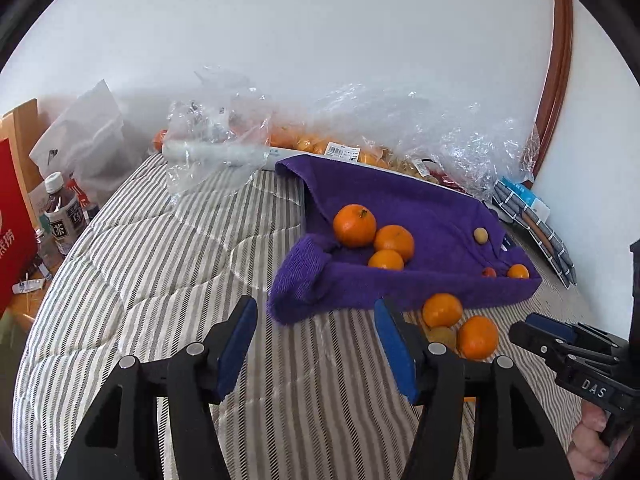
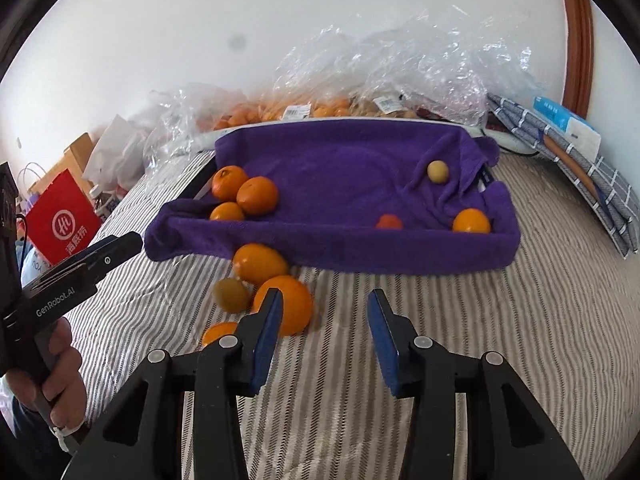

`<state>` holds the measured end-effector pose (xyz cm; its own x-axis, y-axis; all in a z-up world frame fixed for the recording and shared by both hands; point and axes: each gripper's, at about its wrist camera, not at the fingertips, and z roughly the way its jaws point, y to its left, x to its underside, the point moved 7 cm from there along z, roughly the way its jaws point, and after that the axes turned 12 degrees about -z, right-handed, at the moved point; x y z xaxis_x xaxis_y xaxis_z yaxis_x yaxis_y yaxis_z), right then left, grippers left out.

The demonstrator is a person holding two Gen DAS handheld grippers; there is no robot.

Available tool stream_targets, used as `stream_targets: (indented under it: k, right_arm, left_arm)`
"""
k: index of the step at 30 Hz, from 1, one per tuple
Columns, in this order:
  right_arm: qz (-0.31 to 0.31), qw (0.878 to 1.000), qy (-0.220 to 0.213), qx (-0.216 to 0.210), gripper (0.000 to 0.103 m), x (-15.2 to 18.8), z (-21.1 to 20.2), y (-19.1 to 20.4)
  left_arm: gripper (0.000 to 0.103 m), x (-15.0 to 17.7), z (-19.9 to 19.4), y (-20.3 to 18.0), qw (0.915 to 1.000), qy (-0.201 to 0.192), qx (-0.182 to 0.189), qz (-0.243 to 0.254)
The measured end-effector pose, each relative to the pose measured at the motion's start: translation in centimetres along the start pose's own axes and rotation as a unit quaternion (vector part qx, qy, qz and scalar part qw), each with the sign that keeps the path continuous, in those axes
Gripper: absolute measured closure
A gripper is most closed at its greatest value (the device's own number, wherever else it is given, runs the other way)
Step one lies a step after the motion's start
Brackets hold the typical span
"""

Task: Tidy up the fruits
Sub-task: 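Withdraw both grippers from the towel back toward the loose fruit, then grasp a large orange with the right gripper while the left grasps the small green-yellow fruit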

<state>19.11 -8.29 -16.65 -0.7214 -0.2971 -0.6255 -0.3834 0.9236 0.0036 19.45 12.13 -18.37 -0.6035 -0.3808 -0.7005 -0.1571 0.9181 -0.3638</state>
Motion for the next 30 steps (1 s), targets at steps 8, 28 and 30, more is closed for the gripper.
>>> stream_targets:
  k: [8, 28, 30]
  right_arm:
    - [0.004, 0.999, 0.025, -0.029, 0.059, -0.1, 2.5, 2.2]
    - [0.031, 0.998, 0.022, 0.042, 0.063, 2.5, 1.3, -3.7]
    - [0.038, 0.998, 0.021, 0.051, 0.063, 3.1, 0.6, -5.1]
  left_arm:
    - [0.044, 1.3, 0.9, 1.3, 0.9992, 0.031, -0.024, -0.007]
    - [0.044, 2.8, 2.2, 0.5, 0.9962, 0.085, -0.014, 0.012]
    - [0.044, 3.1, 2.2, -0.3, 0.9958, 0.088, 0.001, 0.025]
